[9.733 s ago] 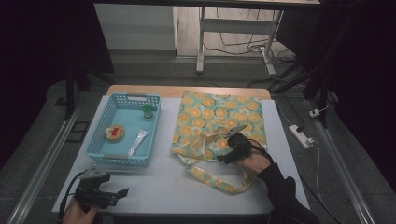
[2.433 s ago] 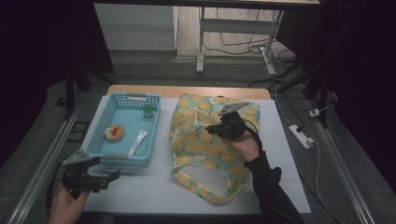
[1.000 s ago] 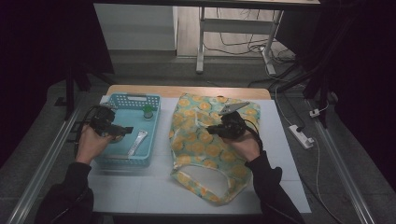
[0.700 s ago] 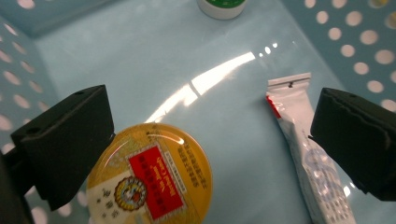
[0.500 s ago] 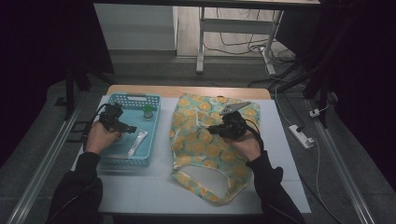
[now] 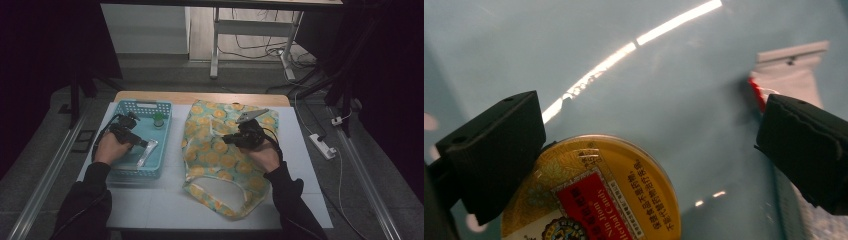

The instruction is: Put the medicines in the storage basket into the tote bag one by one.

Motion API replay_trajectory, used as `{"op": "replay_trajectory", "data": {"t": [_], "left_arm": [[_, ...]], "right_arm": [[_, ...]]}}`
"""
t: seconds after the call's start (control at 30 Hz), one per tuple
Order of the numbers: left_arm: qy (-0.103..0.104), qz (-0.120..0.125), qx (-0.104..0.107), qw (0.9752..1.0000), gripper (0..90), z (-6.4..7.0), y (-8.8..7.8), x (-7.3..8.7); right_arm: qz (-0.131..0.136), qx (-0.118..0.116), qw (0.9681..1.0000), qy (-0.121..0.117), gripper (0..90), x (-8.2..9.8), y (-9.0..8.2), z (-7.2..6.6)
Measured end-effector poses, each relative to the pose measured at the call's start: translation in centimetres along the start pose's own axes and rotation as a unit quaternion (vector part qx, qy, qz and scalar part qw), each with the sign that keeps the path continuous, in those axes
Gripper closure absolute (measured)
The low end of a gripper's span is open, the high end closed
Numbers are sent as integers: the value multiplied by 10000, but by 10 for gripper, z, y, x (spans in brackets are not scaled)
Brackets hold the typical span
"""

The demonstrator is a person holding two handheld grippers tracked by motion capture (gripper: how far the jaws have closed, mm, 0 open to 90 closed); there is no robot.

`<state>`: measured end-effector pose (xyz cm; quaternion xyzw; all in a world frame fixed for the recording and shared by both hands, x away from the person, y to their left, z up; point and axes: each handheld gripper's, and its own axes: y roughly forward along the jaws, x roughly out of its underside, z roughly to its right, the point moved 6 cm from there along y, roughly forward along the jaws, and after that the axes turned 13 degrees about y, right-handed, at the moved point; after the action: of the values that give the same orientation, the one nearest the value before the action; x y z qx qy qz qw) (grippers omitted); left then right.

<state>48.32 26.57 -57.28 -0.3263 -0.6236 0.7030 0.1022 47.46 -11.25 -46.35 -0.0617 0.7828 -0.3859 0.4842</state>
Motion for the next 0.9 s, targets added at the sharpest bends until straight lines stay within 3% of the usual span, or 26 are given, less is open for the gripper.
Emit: {"op": "replay_trajectory", "data": {"t": [0.1, 0.2, 0.3, 0.43, 0.57, 0.67, 0.9], "left_arm": [[-41, -37, 268, 9996, 0, 6, -2, 2], [-11, -208, 361, 9991, 5, 8, -7, 6], [-22, -372, 294, 9989, 15, 8, -12, 11], [150, -611, 203, 9978, 29, 12, -14, 17], [299, -905, -29, 9954, 59, 13, -12, 20], [439, -1063, -84, 9933, 82, 14, -13, 22], [577, -1293, -290, 9895, 225, 16, -14, 27]], "right_arm": [[-2, -5, 10000, -5, 900, 0, 0, 0], [0, -10, 10000, -7, 900, 0, 1, 0], [-2, -14, 10000, -10, 900, 0, 1, -1], [-2, -23, 10000, -11, 900, 0, 0, -2], [-1, -26, 10000, -21, 900, 0, 1, -2], [3, -27, 10000, -18, 900, 0, 0, -2], [2, -26, 10000, -16, 900, 0, 0, -1]]}}
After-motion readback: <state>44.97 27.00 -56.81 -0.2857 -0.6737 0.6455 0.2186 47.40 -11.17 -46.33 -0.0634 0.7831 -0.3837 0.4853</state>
